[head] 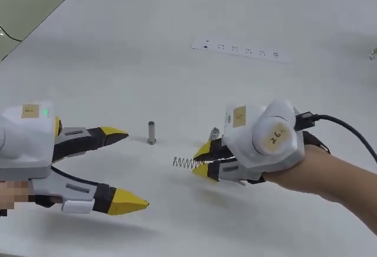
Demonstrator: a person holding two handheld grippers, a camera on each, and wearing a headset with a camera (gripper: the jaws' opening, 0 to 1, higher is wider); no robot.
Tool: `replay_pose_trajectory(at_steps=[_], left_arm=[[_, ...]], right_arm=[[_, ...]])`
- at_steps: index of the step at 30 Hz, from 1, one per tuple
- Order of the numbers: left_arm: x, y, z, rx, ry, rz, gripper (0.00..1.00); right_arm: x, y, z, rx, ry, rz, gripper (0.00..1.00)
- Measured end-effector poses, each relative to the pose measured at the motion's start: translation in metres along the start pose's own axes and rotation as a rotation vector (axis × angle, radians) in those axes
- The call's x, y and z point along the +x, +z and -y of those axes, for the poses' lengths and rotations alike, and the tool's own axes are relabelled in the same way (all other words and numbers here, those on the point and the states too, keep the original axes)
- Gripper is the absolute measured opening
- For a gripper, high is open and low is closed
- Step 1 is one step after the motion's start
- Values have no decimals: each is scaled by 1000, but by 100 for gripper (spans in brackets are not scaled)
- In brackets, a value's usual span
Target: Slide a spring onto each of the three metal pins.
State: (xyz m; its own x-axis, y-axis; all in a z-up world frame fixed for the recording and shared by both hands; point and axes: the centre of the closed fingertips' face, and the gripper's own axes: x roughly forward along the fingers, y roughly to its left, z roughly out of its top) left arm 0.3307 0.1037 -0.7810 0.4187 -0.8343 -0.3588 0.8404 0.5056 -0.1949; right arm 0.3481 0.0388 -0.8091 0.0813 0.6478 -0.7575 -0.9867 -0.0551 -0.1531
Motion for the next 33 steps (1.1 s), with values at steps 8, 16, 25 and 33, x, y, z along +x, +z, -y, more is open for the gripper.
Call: replay_pose_trajectory(at_steps=[8, 16, 25, 33], left_arm=[[13, 1, 10, 20, -52, -15, 74], [28, 9, 16, 50, -109, -10, 55], [50, 13, 24, 81, -168, -7, 31], [59, 20, 30, 94, -198, 5, 23]], right_arm=[[-5, 1, -4, -24, -8, -3, 7], [-8, 2, -9, -25, -6, 3, 7], [-13, 8, -9, -33, -7, 23, 7], [-17, 13, -9, -52, -10, 36, 7]])
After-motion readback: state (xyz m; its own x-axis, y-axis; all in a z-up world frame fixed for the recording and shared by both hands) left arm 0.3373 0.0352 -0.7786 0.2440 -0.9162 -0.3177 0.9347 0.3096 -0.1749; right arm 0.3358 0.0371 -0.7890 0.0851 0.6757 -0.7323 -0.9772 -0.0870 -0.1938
